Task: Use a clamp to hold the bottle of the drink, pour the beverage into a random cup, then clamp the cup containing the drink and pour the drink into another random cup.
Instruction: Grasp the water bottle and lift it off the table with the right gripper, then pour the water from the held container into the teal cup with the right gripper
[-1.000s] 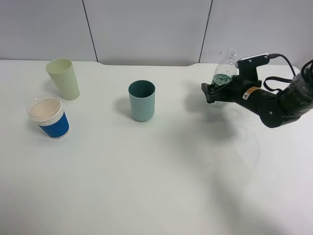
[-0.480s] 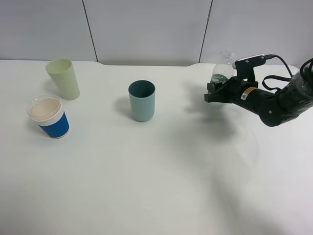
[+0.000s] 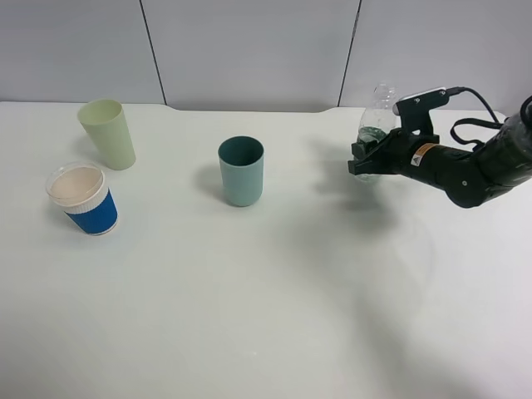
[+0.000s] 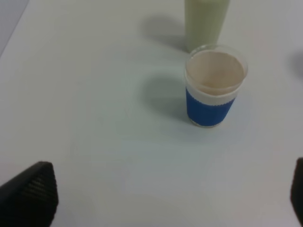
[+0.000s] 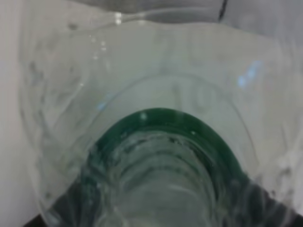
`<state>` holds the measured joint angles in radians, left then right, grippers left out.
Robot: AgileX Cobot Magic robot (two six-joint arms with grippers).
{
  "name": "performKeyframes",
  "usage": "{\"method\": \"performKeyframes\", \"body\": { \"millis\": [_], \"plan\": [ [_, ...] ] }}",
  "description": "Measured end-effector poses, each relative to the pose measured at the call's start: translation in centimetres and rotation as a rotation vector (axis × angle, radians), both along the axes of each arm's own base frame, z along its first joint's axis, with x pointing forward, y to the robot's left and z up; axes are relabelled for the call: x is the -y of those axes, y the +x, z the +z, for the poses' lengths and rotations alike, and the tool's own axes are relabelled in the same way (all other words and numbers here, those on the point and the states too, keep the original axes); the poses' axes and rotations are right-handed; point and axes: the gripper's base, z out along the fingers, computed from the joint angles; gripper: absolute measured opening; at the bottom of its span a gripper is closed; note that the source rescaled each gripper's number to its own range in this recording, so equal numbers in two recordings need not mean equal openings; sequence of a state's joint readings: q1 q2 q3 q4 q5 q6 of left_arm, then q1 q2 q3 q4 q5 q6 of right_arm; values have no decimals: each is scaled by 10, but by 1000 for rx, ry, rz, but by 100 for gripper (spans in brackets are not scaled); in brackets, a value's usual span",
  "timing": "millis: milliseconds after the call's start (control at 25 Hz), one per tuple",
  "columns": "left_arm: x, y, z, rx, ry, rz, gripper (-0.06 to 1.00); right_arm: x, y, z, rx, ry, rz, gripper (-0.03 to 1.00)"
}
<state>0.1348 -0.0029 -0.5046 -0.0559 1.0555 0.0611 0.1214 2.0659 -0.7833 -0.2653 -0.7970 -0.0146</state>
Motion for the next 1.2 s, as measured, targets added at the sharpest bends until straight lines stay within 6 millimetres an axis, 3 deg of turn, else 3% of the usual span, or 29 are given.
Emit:
{"method": "performKeyframes", "body": {
  "millis": [240,520,880,1200],
  "plan": [
    [0,0,0,0,0,0,100,1,-4,36,-32,10,-33,1],
    [0,0,0,0,0,0,100,-14,-15,74,3,-24,30,1],
    [0,0,0,0,0,0,100,-43,-26,82,-123,-95,99,1],
    [0,0,0,0,0,0,100,-87,-21,106,-116,-170,217,1]
  ]
}}
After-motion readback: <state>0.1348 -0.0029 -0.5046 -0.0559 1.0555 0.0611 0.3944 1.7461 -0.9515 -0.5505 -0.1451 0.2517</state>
